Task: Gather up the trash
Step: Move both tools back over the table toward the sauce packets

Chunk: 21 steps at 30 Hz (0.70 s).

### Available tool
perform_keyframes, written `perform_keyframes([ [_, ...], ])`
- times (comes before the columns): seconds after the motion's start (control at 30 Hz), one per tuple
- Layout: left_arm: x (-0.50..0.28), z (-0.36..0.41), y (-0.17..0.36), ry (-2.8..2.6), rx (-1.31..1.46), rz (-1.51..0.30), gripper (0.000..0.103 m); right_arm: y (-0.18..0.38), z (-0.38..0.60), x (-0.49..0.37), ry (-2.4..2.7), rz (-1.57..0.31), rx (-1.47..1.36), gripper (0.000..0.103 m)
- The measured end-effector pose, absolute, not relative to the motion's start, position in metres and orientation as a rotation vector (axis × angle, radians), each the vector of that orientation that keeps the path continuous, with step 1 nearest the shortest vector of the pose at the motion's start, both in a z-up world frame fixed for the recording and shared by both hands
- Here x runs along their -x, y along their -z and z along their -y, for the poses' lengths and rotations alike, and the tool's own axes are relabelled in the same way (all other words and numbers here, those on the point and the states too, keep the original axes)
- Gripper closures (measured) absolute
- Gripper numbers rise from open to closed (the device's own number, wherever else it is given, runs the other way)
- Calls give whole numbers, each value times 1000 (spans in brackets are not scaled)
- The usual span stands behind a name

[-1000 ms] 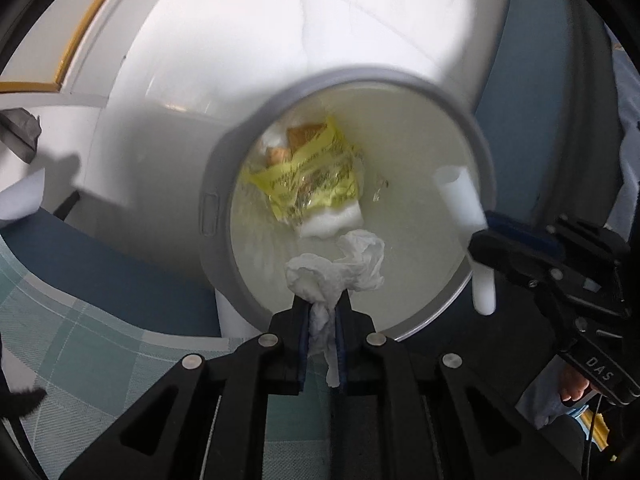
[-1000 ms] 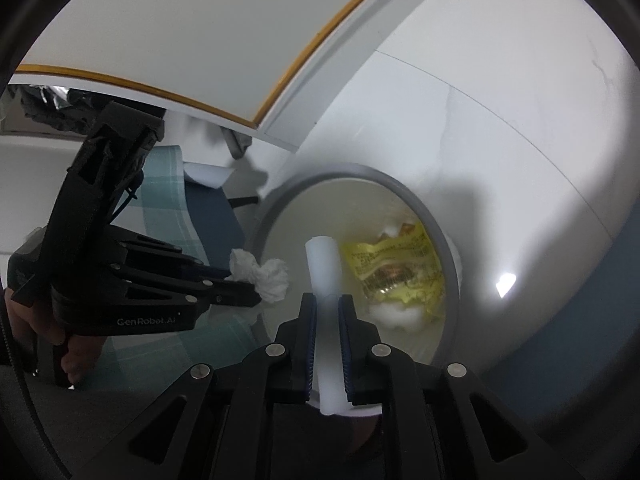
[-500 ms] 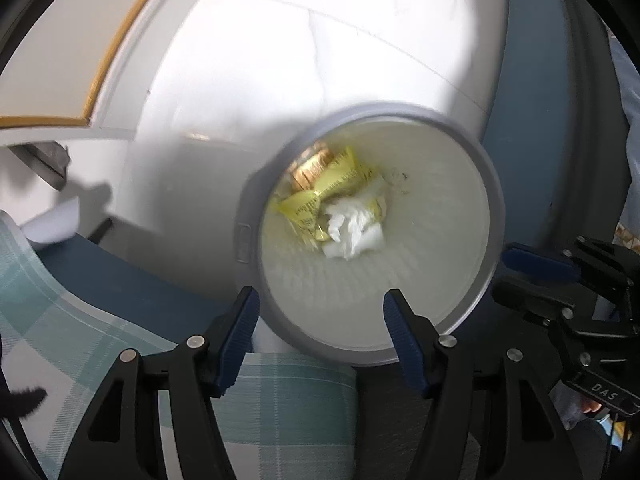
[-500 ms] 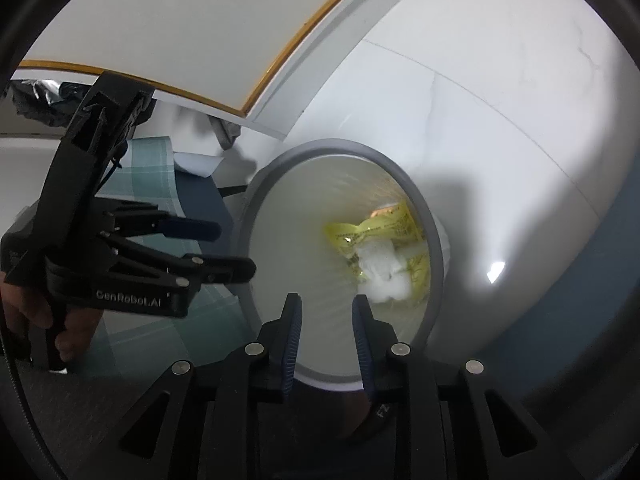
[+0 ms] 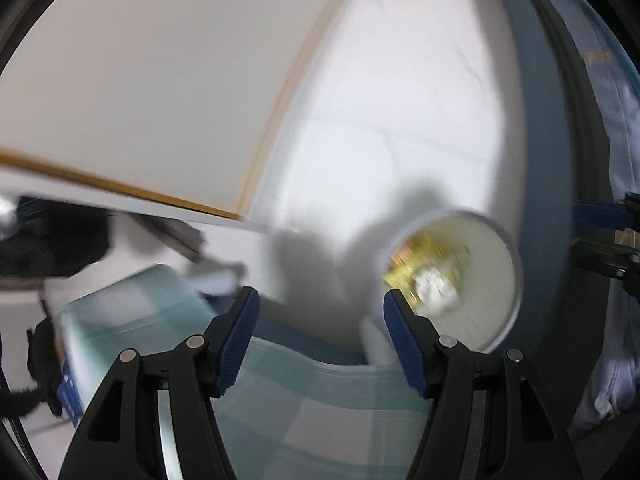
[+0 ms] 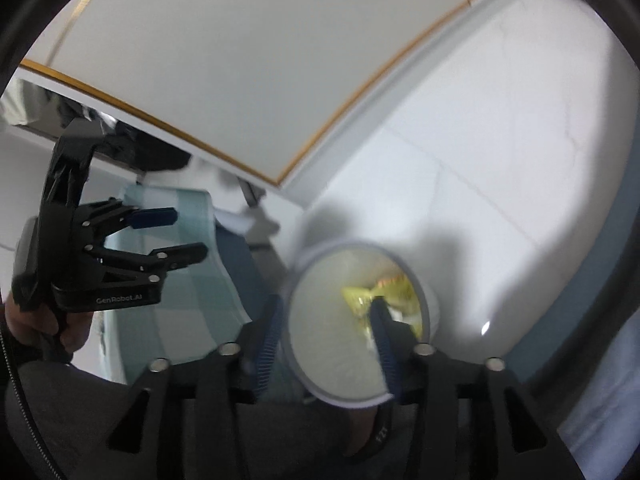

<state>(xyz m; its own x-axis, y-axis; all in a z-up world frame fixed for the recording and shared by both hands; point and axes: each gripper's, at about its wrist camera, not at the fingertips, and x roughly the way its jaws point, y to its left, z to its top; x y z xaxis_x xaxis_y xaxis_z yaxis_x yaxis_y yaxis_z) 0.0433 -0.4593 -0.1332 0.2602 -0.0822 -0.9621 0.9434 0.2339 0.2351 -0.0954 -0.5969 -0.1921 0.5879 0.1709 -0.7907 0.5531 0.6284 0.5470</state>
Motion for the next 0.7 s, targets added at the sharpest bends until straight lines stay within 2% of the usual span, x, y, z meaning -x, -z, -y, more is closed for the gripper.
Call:
perform_keyframes([
  [0.13,-62,430,87,843,-908,-997,42,147,595,95,261,-834,-836,42],
  [0.27,-82,383,40,746,-717,-948,42,103,587,89,249,-736,-772,31],
  [0.4,-90,338,4,656,-581,-870,41,64,564,75,213,-663,-701,30],
  [0.47,-88,313,-12,589,-524,-807,30,45,551,71,186,-635,-667,30],
  [0.53,-86,283,-27,523,-434,-762,25,27,534,64,151,-609,-628,30],
  [0.7,-83,218,-50,422,-258,-706,25,-15,491,48,76,-557,-528,28],
])
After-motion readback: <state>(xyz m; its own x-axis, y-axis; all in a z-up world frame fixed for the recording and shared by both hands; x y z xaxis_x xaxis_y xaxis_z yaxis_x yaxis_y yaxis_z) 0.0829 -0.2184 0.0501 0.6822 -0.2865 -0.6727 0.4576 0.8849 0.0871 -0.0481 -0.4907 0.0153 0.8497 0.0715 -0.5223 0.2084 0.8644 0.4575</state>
